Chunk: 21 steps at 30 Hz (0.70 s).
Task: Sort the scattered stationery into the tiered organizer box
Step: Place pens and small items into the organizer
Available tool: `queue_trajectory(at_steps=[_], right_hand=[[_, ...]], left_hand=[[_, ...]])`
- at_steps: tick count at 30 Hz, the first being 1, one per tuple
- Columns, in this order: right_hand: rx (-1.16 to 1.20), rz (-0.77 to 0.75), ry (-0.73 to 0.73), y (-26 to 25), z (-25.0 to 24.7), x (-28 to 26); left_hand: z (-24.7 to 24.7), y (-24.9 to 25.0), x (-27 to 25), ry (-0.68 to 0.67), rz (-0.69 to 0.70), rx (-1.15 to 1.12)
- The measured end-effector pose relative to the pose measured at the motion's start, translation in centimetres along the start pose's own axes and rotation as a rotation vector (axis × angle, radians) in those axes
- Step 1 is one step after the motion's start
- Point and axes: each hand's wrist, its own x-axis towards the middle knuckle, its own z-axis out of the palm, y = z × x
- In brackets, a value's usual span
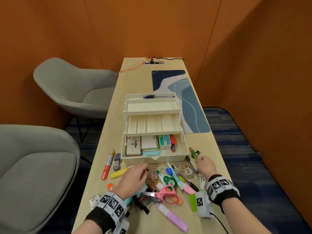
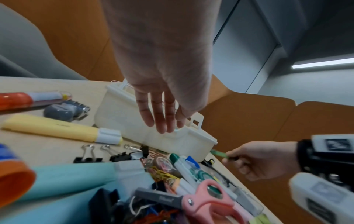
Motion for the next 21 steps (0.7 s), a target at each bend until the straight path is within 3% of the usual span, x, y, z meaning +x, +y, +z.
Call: queue_trajectory(at_steps=[2, 4, 7, 10, 17, 21], right_hand=[[0.103, -0.063, 0.093, -0.2, -0.6, -1.8], [0.086, -0.177, 0.099, -1.3, -1.0, -3.9], [-0.166, -0.325, 0.036, -3.1, -0.6, -4.9], [-0.408, -0.370, 0.070, -5.3, -0.5, -4.3], [-0.791, -0.564, 0.051, -8.4, 0.3, -0.9], [-0.892, -0.720, 0.055, -8.5, 1.2, 0.9]], left_hand=[[0.2, -0.4, -0.2, -0.006, -0.021, 0.004], [0.2, -0.8, -0.3, -0.010, -0.032, -0.004], [0.0, -1.3, -0.5, -0.036, -0.047, -0.002], [-0.2, -1.7, -0.8, -0.034, -0.061, 0.001], [-1.5, -2.5, -2.2, -0.053, -0.087, -0.046], [-2.0, -2.5, -2.7, -0.058, -0.106, -0.030]])
